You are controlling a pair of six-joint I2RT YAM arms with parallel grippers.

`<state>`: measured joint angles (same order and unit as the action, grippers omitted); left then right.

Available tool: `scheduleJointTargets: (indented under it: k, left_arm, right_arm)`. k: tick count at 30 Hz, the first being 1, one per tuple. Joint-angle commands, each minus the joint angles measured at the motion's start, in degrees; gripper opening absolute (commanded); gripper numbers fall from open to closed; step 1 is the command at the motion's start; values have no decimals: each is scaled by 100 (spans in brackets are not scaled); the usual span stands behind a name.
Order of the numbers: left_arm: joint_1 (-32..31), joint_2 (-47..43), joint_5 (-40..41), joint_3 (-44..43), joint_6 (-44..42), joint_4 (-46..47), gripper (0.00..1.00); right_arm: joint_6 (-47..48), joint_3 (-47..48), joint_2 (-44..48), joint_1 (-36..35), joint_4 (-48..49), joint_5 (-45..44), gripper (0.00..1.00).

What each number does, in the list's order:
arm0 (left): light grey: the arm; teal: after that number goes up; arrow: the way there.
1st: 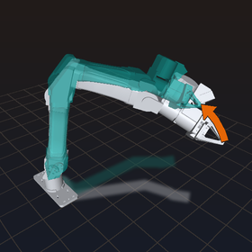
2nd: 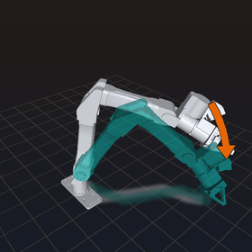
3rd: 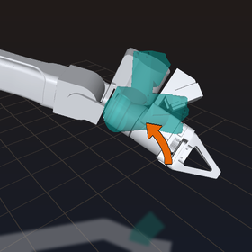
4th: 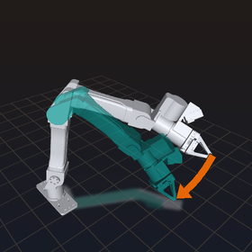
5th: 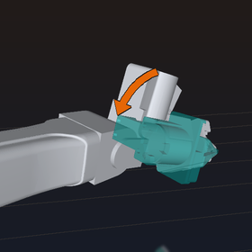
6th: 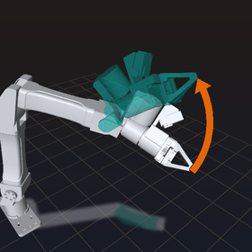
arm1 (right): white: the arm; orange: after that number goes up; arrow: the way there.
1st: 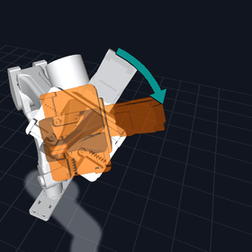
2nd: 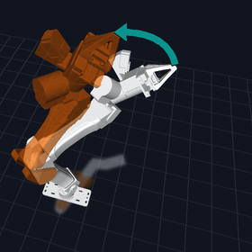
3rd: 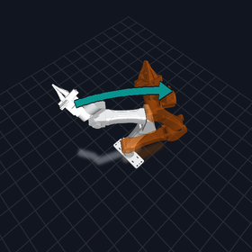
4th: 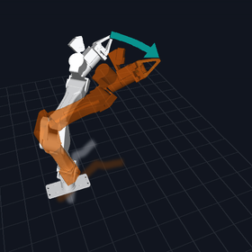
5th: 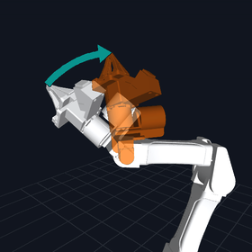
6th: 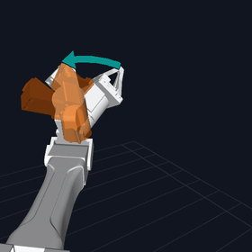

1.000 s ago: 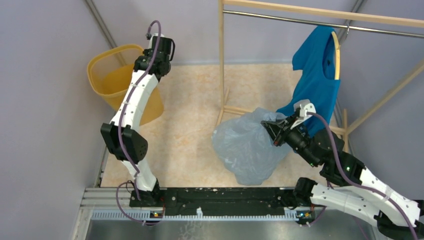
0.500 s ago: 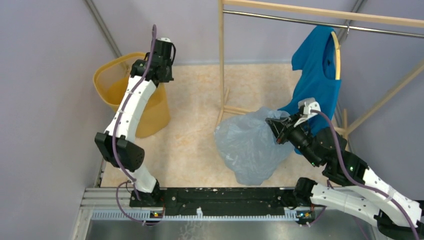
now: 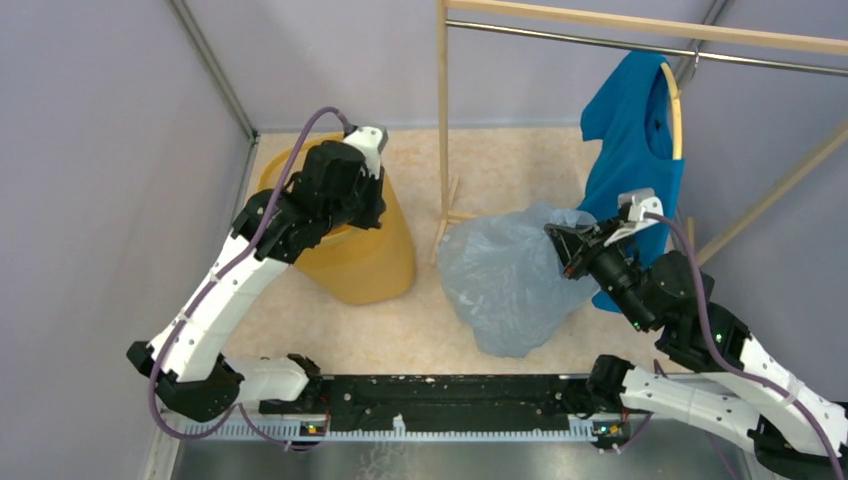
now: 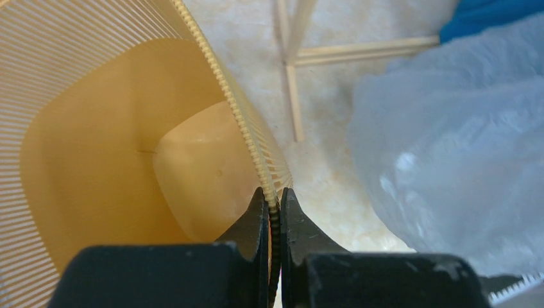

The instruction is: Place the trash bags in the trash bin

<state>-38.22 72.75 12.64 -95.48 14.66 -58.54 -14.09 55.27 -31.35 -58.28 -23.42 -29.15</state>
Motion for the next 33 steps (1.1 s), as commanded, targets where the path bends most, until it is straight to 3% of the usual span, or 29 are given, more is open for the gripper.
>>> scheduleJointTargets:
  k: [1, 8, 14, 20, 28, 31, 33]
  left_arm:
    - [-474, -330, 110, 286, 53, 104, 0]
    - [-1234, -517, 692, 555, 28, -130, 0]
    - [-1419, -681, -360, 833, 150, 460, 0]
    - [-1451, -666, -645, 1004, 160, 659, 1]
    - [-1487, -715, -1099, 931, -30, 907, 55]
    - [-1487, -792, -983, 745, -196, 824, 76]
    - [-1487, -865, -673, 520, -253, 588, 84]
  right_arm:
    - [-31, 319, -23, -17, 204, -239, 0]
    - [-295, 422, 243, -17, 84, -575, 0]
    - [-320, 527, 304, -17, 86, -650, 0]
    - [81, 985, 14, -17, 304, -467, 0]
    - [1031, 1956, -857, -17, 701, 450, 0]
    - [1232, 2285, -1270, -17, 1113, 815, 0]
    - [1288, 2682, -1628, -18, 1348, 966, 0]
